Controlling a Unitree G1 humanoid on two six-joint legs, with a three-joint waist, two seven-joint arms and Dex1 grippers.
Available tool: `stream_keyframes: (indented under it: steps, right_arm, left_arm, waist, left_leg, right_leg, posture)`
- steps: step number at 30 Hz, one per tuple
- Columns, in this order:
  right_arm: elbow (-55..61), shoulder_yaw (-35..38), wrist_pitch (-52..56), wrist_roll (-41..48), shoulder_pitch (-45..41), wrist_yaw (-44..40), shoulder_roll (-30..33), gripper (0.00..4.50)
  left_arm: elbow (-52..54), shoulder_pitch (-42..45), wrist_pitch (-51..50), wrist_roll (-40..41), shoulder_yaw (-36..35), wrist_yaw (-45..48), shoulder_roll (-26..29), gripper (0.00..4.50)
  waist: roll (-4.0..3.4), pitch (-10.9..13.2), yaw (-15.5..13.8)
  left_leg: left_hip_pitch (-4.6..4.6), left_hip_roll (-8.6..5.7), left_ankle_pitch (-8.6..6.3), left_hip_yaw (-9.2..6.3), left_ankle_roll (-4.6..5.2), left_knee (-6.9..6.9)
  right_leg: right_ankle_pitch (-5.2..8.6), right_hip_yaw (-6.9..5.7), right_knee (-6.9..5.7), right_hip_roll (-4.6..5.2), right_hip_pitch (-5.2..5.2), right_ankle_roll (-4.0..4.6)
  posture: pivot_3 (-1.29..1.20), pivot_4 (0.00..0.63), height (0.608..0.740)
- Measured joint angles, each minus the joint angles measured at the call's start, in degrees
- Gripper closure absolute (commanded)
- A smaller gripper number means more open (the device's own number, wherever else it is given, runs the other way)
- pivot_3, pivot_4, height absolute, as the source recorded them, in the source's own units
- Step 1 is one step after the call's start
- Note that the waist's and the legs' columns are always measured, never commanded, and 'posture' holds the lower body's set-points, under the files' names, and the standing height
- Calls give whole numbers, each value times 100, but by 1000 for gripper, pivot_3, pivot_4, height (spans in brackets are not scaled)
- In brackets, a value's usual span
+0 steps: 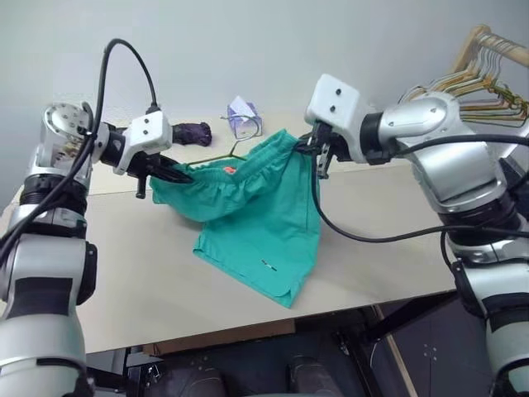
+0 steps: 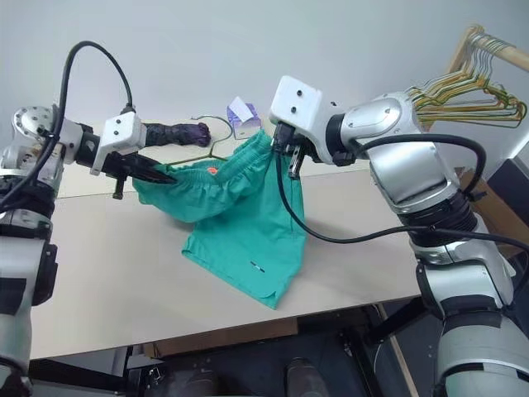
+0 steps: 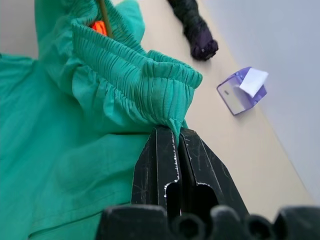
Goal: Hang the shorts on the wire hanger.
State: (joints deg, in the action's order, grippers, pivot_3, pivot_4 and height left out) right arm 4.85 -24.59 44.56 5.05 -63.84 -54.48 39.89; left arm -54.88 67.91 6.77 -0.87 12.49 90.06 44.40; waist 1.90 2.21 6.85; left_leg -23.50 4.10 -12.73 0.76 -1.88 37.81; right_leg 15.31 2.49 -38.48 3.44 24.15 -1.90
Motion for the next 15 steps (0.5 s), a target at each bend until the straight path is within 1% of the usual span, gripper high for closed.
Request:
stream_keyframes:
  steps: [2, 4, 8, 9, 10, 12, 15]
  right_arm:
    - [-31, -168, -186, -182, 7, -18, -8, 4448]
    - [-94, -363, -611, -502, 70, -6, 5, 4448]
    - [-291, -485, -1093, -845, 226, 8, -21, 4448]
    - [-349, -445, -1172, -876, 226, 41, -85, 3978]
    - [-370, -376, -1194, -880, 224, 73, -170, 3765]
    - [-378, -337, -1196, -880, 222, 69, -232, 3166]
    - [-373, -306, -1297, -886, 239, -18, -227, 2080]
  left_arm:
    - [19, -1, -69, 3, -25, -18, -28, 4394]
    - [44, -11, -80, 5, -48, -47, -64, 4394]
    - [72, -54, -128, 24, -137, -48, -83, 4394]
    - [78, -64, -139, 24, -149, -30, -76, 4394]
    - [93, -73, -147, 23, -150, -7, -83, 4394]
    - [128, -89, -151, 22, -150, 20, -83, 4394]
    - [138, -111, -191, 34, -199, 39, -89, 4394]
  waist:
    - [0, 0, 1]
    - [0, 0, 4]
    - [0, 0, 10]
    - [0, 0, 15]
    - [0, 0, 27]
    - [0, 0, 32]
    - [0, 0, 27]
  left_leg:
    - [-1, 0, 0, 0, 0, 0]
    - [0, 0, 0, 0, 0, 0]
    - [0, 0, 0, 0, 0, 0]
    - [1, 0, 0, 0, 0, 0]
    - [2, 0, 0, 0, 0, 0]
    - [3, 0, 0, 0, 0, 0]
    - [2, 0, 0, 0, 0, 0]
  right_leg:
    - [0, 0, 0, 0, 1, 0]
    - [0, 0, 0, 0, -1, 0]
    - [0, 0, -1, 0, 1, 0]
    - [0, 0, -1, 0, 1, 0]
    - [0, 1, -2, 0, 0, 0]
    - [0, 1, -3, 0, -1, 0]
    - [0, 0, -2, 0, -2, 0]
  posture:
    - [-50, 0, 740]
    - [-50, 0, 740]
    - [-50, 0, 740]
    - [-50, 0, 740]
    - [-50, 0, 740]
    - [-50, 0, 740]
    - [-54, 0, 740]
